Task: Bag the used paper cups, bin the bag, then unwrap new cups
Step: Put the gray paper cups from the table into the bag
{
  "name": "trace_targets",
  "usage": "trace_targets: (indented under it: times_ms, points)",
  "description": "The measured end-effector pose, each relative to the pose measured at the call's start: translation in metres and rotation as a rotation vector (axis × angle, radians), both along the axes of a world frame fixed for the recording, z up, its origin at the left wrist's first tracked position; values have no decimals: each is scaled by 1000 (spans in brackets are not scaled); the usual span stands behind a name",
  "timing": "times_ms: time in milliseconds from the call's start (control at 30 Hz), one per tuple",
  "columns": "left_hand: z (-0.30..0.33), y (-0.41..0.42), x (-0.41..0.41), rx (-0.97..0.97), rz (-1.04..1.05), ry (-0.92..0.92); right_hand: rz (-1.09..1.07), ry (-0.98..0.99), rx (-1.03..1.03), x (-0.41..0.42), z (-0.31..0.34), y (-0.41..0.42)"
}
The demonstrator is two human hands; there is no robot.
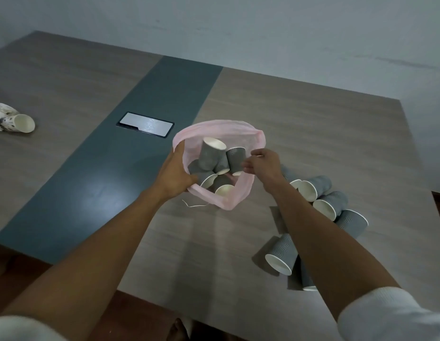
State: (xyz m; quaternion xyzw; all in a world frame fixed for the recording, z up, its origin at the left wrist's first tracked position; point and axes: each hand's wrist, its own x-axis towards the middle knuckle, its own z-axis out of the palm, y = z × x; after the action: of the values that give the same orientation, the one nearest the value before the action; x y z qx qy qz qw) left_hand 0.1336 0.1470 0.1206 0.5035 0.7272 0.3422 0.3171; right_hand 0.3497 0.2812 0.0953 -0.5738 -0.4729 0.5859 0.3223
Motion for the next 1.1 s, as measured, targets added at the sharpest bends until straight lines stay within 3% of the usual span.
trace_targets:
  times_ms: [67, 133, 300, 367, 433, 567, 700, 767, 833, 933, 1033, 1100]
  points:
    - [-1, 3, 2, 4, 11, -18, -84, -166, 78, 19, -9, 15]
    - [-3, 7, 6, 11, 27, -20, -65, -455, 186, 48, -18, 35]
    - [-6, 9, 11, 24, 63, 3, 590, -1160, 238, 102, -52, 68]
    - [-8, 9, 13, 22, 76, 11, 774, -1297, 329, 112, -63, 69]
    - [-11, 9, 13, 21, 87, 24, 800, -1342, 428, 118, -73, 70]
    - [-13, 10, 15, 5, 98, 39, 569, -1211, 487, 120, -81, 76]
    - [-8, 10, 20, -29, 90, 22, -76, -592, 368, 106, -51, 72]
    - [-4, 9, 21, -38, 92, -11, -202, -335, 428, 87, -26, 64]
    - [0, 7, 22, -31, 83, -45, -133, -176, 469, 64, -9, 56]
    - [4, 3, 23, -29, 51, -49, 180, -47, 313, 27, -3, 39]
    - [4, 0, 24, -25, 41, -83, 440, -1, 159, 2, -10, 15]
    - [2, -3, 23, -28, 29, -88, 493, -22, 94, -3, -15, 4]
